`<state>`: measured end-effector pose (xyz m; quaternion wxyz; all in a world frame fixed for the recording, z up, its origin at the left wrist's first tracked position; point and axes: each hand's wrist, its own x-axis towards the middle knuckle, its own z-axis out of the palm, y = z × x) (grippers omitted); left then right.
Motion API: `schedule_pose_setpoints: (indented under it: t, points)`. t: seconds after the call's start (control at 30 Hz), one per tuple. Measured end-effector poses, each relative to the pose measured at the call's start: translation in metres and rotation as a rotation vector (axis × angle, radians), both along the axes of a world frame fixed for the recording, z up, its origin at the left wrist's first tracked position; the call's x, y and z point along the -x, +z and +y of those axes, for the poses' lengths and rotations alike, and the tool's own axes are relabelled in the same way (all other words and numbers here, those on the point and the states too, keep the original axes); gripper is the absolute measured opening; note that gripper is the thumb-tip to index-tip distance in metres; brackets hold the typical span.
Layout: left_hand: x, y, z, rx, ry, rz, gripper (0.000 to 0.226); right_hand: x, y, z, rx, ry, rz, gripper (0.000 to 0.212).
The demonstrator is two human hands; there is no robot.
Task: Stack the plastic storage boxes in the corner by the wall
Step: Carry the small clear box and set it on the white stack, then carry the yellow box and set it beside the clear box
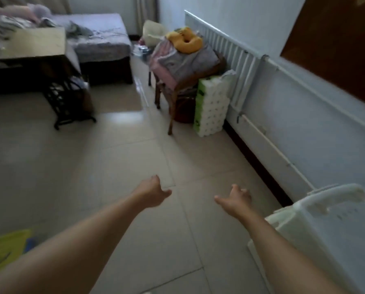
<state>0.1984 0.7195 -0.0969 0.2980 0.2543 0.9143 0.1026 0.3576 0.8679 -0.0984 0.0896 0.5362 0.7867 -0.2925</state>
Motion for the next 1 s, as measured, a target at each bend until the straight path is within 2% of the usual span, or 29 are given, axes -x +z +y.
schedule_pose_setpoints:
  t: [0.3,0.47,0.73,0.83,1.0]
  points:
    - [0.096,-0.011,-0.22,-0.036,0.448,-0.025,0.072,0.157,0.004,-0.164,0.022,0.365,0.007,0.078]
    - [0.146,-0.013,-0.341,-0.091,0.586,-0.041,0.072,0.236,0.0,-0.278,0.025,0.465,0.008,0.077]
    - [0.224,-0.026,-0.545,-0.043,0.782,-0.054,0.068,0.352,-0.026,-0.467,0.07,0.657,-0.02,0.075]
    - [0.244,-0.039,-0.596,-0.028,0.826,-0.096,0.069,0.387,-0.041,-0.515,0.088,0.708,-0.04,0.073]
    - [0.285,-0.066,-0.648,0.018,0.915,-0.15,0.057,0.443,-0.075,-0.568,0.12,0.754,-0.088,0.073]
